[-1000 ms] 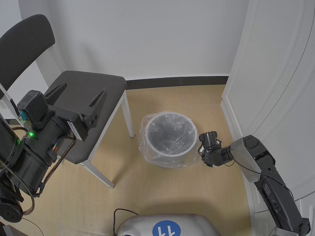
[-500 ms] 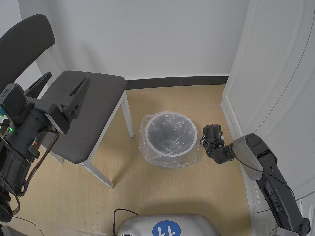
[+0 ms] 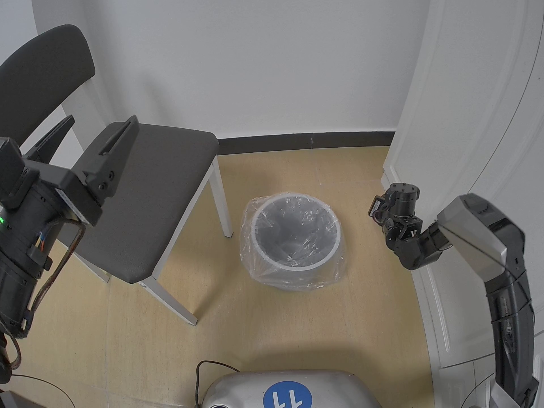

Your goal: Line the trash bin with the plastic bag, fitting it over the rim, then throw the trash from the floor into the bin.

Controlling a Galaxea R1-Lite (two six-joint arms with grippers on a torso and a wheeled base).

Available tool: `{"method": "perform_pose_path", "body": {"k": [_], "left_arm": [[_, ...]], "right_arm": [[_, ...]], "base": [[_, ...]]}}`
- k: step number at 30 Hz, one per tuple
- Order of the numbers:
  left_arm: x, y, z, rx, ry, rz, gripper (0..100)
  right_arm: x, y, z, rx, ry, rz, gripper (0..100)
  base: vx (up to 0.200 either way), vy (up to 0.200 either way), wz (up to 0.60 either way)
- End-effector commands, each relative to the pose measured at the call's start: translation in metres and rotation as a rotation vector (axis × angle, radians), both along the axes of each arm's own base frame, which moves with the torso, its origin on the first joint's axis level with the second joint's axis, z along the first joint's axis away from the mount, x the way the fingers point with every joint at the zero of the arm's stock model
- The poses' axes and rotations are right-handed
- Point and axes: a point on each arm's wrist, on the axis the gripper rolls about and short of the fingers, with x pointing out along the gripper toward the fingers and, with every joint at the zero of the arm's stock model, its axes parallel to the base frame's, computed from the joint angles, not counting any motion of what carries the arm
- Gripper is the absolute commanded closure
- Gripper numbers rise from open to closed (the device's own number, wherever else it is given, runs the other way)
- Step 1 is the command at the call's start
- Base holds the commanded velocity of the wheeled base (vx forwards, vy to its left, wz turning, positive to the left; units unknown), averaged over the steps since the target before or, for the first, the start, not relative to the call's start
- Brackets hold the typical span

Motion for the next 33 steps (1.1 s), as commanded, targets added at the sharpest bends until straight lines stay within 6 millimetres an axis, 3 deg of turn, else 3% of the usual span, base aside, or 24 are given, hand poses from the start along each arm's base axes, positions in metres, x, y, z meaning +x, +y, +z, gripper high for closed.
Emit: {"method": "perform_pose_path", "body": {"k": [1,5,8,14,18,25,33], "left_arm": [[-0.005,0.004,0.004,-0.006,-0.02,0.004,0],[-0.007,0.007,0.009,-0.015,-0.037,0.009,0],[-0.009,0.008,0.011,-0.021,-0.044,0.008,0],[-0.015,0.013,0.014,-0.022,-0.046,0.006,0],[-0.021,0.018,0.017,-0.024,-0.05,0.004,0],[-0.034,0.028,0.024,-0.028,-0.059,-0.002,0],[-0.043,0.036,0.027,-0.025,-0.064,-0.013,0]], "right_arm": [[-0.071,0.017,0.102,-0.009,-0.144,0.168,100],[-0.094,0.041,0.114,-0.006,-0.136,0.252,100],[-0.099,0.052,0.12,-0.025,-0.08,0.312,100],[-0.114,0.08,0.166,-0.055,0.132,0.488,100],[-0.12,0.103,0.178,-0.073,0.208,0.579,100],[-0.117,0.143,0.172,-0.097,0.294,0.677,100],[-0.1,0.178,0.132,-0.109,0.373,0.723,100]], "base": [[0.0,0.0,0.0],[0.0,0.0,0.0],[0.0,0.0,0.0],[0.0,0.0,0.0],[0.0,0.0,0.0],[0.0,0.0,0.0],[0.0,0.0,0.0]]}}
